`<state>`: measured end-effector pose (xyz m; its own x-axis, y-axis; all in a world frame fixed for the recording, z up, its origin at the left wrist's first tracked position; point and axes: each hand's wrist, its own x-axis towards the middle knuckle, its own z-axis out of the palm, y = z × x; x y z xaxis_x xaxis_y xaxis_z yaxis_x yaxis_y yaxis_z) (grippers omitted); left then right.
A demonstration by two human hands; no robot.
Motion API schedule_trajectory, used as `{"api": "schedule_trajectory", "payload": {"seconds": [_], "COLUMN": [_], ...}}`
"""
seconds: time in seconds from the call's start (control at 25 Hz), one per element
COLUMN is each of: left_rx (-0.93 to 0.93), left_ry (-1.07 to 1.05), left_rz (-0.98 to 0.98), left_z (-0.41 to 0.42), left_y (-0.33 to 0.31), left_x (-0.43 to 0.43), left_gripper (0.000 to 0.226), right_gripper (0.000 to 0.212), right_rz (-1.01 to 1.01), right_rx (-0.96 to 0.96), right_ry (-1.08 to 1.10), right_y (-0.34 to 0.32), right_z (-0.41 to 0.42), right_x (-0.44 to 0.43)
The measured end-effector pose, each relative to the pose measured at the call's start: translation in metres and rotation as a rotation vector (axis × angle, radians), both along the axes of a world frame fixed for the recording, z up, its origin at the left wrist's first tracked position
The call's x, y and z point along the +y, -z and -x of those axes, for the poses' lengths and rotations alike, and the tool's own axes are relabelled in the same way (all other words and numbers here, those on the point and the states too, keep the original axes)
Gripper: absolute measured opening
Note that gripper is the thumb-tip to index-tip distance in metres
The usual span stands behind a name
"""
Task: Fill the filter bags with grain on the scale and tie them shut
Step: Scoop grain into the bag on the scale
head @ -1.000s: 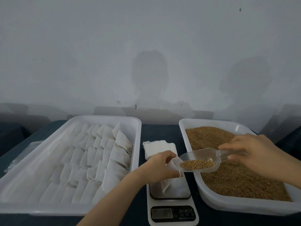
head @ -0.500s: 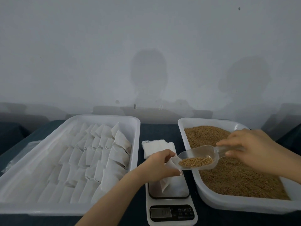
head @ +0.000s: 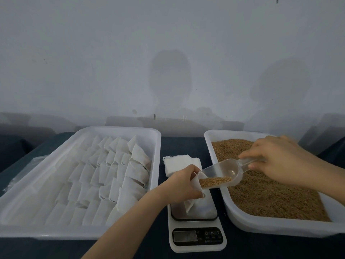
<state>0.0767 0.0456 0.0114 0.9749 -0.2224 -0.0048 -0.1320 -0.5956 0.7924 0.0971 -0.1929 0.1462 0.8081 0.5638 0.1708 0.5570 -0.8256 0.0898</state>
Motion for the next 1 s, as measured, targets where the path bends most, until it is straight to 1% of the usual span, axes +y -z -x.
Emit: {"api": "schedule_trajectory", "payload": {"seconds": [0.16,0.28,0.48,0.64,0.8,0.92,1.0], "left_rx": [-0.007,-0.016,-0.042,-0.041,-0.032,-0.035,-0.040], "left_ry": [-0.029,-0.044,-0.066,-0.078,-0.089,-0.096,-0.098], "left_rz": [0.039,0.030,0.028,0.013,0.008,0.007,0.009], "left_z": [-0.001,-0.001,0.000,0.001,0.003,0.004,0.004], "left_y": [0.000,0.001,-0.002,-0.003,-0.005,-0.006,-0.006], "left_x": [-0.001,-0.001,-0.001,-0.002,-0.002,-0.002,-0.002], "left_gripper": [0.051,0.050,0.049,0.053,0.052,0.052,0.052], "right_gripper": [0.028,0.023,0.026,0.030,0.019,0.019,0.021], "right_rz": [0.032,0.060,0.194,0.302,0.459,0.470,0.461], "right_rx": [-0.044,-0.085,-0.152,-0.251,-0.375,-0.434,-0.437], "right_ry": [-0.039,-0.074,-0.121,-0.151,-0.224,-0.236,-0.231], "right_y": [-0.007,-0.015,-0.030,-0.038,-0.043,-0.038,-0.035], "right_z": [0.000,0.002,0.003,0.011,0.019,0.026,0.030], "right_x": [0.007,0.014,0.030,0.047,0.061,0.065,0.064]}}
